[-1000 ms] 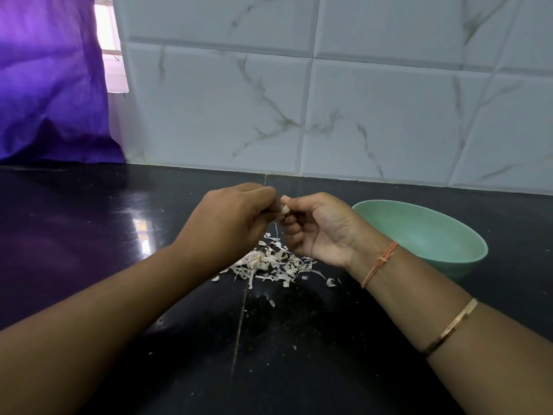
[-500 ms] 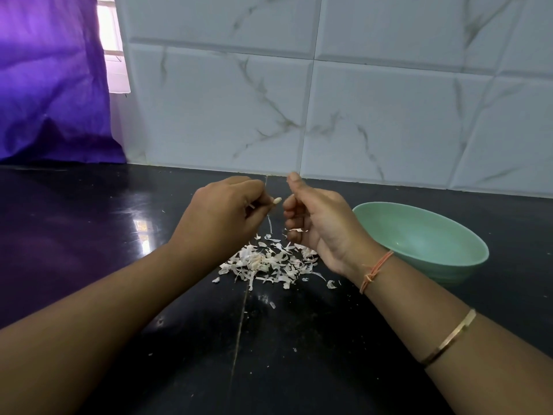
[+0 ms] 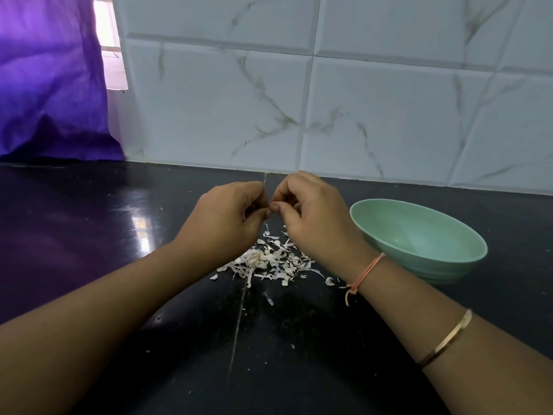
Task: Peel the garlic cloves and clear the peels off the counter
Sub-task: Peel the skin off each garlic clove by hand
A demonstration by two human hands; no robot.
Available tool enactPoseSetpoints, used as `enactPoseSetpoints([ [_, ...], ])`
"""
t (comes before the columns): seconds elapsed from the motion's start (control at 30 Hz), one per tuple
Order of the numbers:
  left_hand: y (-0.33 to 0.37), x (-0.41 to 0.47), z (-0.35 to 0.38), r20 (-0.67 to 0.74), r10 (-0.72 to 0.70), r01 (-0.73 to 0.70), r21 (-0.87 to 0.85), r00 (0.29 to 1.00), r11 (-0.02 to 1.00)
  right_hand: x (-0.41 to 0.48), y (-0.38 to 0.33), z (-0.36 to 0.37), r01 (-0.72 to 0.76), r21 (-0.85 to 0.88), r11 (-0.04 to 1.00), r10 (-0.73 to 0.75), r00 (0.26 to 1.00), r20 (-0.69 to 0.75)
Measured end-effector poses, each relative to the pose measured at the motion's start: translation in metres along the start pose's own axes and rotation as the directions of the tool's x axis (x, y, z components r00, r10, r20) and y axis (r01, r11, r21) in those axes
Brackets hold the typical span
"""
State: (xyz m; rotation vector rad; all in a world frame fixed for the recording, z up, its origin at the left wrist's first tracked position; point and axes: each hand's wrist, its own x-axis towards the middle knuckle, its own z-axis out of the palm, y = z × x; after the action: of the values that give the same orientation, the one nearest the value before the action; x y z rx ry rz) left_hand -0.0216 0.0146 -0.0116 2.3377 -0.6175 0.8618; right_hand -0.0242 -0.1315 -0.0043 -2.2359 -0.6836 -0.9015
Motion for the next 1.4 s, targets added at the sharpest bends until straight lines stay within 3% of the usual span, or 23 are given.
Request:
enactPoseSetpoints([
  [0.1, 0.002, 0.001, -0.001, 0.026, -0.072, 0.074, -0.100, 0.997, 0.992, -0.001, 0.000, 0.005, 0.234, -0.212, 0.949, -0.241, 0.970, -0.007],
  [0.2, 0.002, 0.003, -0.001, 0.072, -0.148, 0.161, -0.237, 0.986, 0.958, 0.000, 0.001, 0.007, 0.324, -0.267, 0.907, -0.337, 0.941, -0.003],
  [0.27, 0.002, 0.004, -0.002, 0.140, -0.206, 0.244, -0.375, 0.969, 0.894, 0.000, 0.002, 0.006, 0.240, -0.126, 0.962, -0.248, 0.967, -0.053],
  [0.37, 0.002, 0.005, -0.005, 0.262, -0.242, 0.354, -0.602, 0.934, 0.716, 0.002, 0.004, 0.003, -0.072, 0.276, 0.958, 0.085, 0.996, -0.034],
  [0.47, 0.004, 0.007, -0.008, 0.356, -0.238, 0.428, -0.721, 0.904, 0.546, 0.004, 0.004, -0.001, -0.293, 0.587, 0.755, 0.270, 0.954, 0.128],
  [0.6, 0.005, 0.006, -0.009, 0.420, -0.216, 0.469, -0.727, 0.882, 0.502, 0.002, 0.004, -0.005, -0.462, 0.803, 0.375, 0.374, 0.869, 0.325],
  [0.67, 0.004, 0.006, -0.009, 0.435, -0.228, 0.489, -0.721, 0.871, 0.492, 0.003, 0.004, -0.007, -0.510, 0.815, 0.276, 0.396, 0.833, 0.387],
  [0.83, 0.006, 0.004, -0.005, 0.378, -0.261, 0.452, -0.615, 0.888, 0.647, 0.001, 0.004, -0.003, -0.535, 0.796, 0.285, 0.435, 0.812, 0.390],
  [1.03, -0.003, 0.005, -0.003, 0.148, -0.300, 0.335, -0.388, 0.942, 0.859, 0.001, 0.005, -0.006, -0.491, 0.822, 0.289, 0.416, 0.838, 0.353],
  [1.23, 0.002, 0.005, -0.005, 0.198, -0.249, 0.316, -0.490, 0.948, 0.812, 0.001, 0.003, -0.007, -0.497, 0.814, 0.301, 0.439, 0.830, 0.345],
  [1.4, 0.003, 0.005, -0.005, 0.140, -0.276, 0.306, -0.552, 0.951, 0.776, 0.001, 0.002, -0.009, -0.515, 0.778, 0.359, 0.452, 0.825, 0.338],
])
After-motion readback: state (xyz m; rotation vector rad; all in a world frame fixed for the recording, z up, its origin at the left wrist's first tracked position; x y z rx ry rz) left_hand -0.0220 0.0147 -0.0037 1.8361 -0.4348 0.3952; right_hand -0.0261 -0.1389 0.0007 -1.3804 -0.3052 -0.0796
